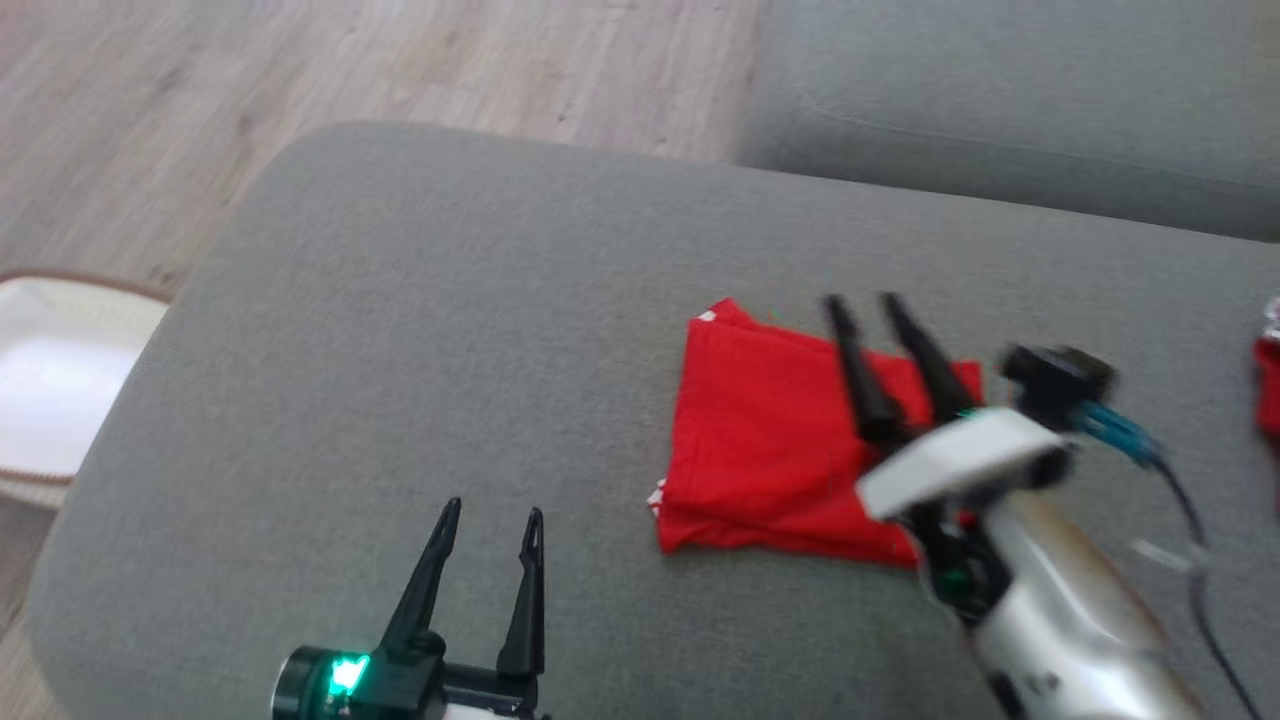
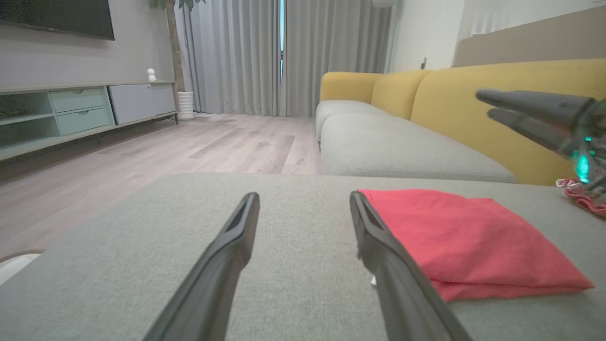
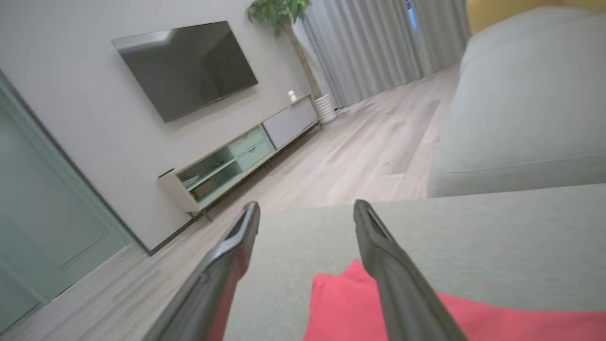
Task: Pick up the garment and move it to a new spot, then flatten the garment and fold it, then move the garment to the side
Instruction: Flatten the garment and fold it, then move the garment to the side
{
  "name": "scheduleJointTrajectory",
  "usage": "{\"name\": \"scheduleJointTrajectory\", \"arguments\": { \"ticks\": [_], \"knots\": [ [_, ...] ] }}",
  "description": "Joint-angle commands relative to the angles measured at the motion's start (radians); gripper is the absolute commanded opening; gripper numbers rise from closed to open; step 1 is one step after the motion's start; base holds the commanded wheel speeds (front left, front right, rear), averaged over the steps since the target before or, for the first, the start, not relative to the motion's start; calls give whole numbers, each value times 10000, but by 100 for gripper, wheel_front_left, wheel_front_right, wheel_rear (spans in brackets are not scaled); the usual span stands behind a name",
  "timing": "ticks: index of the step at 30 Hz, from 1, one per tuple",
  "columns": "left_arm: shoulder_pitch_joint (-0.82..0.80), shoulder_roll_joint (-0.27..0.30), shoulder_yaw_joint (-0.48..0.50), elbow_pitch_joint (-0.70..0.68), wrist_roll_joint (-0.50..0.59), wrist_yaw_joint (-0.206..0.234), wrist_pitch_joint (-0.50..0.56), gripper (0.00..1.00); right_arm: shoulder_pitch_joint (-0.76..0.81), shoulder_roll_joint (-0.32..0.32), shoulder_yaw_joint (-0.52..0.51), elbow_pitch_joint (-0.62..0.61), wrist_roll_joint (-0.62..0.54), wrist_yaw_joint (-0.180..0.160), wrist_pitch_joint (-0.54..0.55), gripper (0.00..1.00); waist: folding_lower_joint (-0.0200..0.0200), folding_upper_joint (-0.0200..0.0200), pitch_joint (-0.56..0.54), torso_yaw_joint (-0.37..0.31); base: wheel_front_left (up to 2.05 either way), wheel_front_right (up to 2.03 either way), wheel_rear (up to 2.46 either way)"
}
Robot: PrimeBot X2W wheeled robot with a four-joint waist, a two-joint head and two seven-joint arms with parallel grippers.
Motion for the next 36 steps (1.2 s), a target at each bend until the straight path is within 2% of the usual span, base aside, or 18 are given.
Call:
{"name": "scheduleJointTrajectory", "arguments": {
  "ticks": [1,4,6,12,16,18,23,36],
  "knots": [
    [-123,-135,392,-370,-39,65,-95,100,93,-55,38,-337,-71,-7,-142,100,-1,0,-151,-177,0,0,0],
    [-9,-137,555,-550,-41,136,-95,100,982,-625,-413,-963,-788,-7,-365,100,-1,0,-344,-492,0,0,0],
    [59,-136,684,-704,56,204,-95,100,1587,-783,-848,-1261,-1202,-7,-404,100,-1,0,-442,-723,0,0,0],
    [365,-136,1035,-1202,255,247,-95,100,3345,-667,-2346,-2497,-3035,-7,-416,100,-1,0,-669,-1196,0,0,0],
    [652,-137,1206,-1346,377,223,-95,100,4322,-145,-3035,-2998,-4060,-7,-417,100,-1,0,-781,-1377,0,0,0],
    [793,-131,1269,-1401,447,171,-95,100,4695,161,-3455,-3216,-4278,-7,-417,100,-1,0,-820,-1452,0,0,0],
    [1094,-123,1371,-1368,522,-46,-95,100,5217,469,-3727,-3352,-4726,-7,-418,100,-1,0,-921,-1558,0,0,0],
    [1242,-139,1555,-1375,521,-468,-95,100,5405,652,-3819,-3436,-4896,-7,-419,100,-1,0,-1124,-1636,0,0,0]
  ]
}}
